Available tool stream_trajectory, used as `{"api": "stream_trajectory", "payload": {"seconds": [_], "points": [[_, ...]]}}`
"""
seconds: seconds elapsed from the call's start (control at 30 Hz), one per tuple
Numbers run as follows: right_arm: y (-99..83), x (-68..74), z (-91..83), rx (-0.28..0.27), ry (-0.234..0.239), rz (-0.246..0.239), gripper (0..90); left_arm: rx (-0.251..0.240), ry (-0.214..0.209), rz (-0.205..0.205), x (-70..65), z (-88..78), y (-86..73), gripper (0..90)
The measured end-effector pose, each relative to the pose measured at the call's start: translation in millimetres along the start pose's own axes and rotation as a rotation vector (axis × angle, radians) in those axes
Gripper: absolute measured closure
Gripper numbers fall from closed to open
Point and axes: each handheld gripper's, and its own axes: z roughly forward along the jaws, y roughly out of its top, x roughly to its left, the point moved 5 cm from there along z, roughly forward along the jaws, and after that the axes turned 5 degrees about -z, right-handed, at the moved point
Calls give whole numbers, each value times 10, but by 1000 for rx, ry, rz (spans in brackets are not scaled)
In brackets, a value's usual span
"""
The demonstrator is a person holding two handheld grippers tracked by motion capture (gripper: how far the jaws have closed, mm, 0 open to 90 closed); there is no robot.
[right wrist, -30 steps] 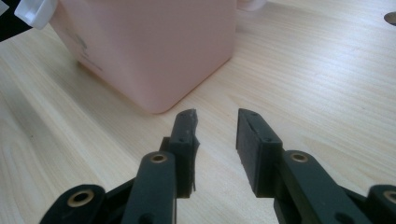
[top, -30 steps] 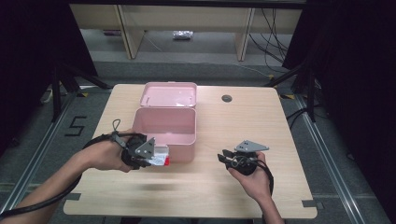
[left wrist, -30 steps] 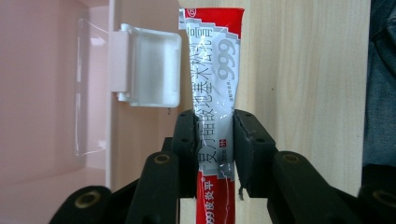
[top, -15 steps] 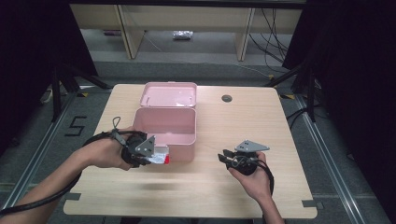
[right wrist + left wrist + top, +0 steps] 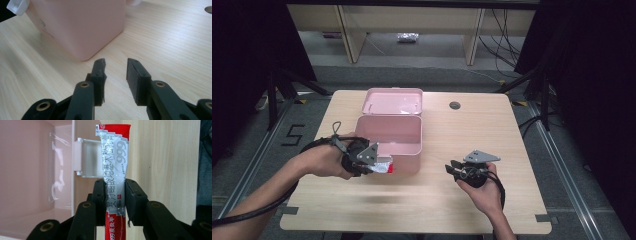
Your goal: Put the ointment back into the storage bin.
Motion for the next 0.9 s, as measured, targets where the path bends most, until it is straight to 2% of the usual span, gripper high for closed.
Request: {"api": "stream_trajectory", "payload": {"seconds": [0.03,0.13,0.17,0.27,0.33,0.37,0.4,0.47,0.5,0.57,0.6,0.9], "points": [[-4,20,-2,2,3,33,689,3,-2,0,4,-4,-1,713],[-3,13,2,-1,5,21,689,6,1,6,23,-8,5,713],[-1,1,6,-2,8,-2,689,6,3,6,28,-8,9,713],[-5,10,1,2,-5,16,688,5,2,8,39,-11,18,714],[-4,16,4,-1,4,22,689,11,0,12,46,-14,21,713],[0,0,6,-2,8,0,689,11,2,13,52,-18,25,713],[-3,16,1,0,5,28,689,10,5,13,60,-24,30,713],[-3,5,1,4,5,13,689,9,8,16,74,-34,40,713],[-3,-5,-4,4,-11,3,689,7,9,14,79,-35,46,713],[-12,28,-2,17,1,39,689,10,9,15,91,-43,52,713],[-9,5,0,10,-3,12,689,12,9,16,96,-48,54,713],[-7,-5,-3,7,-10,7,689,10,19,14,151,-82,74,713]]}}
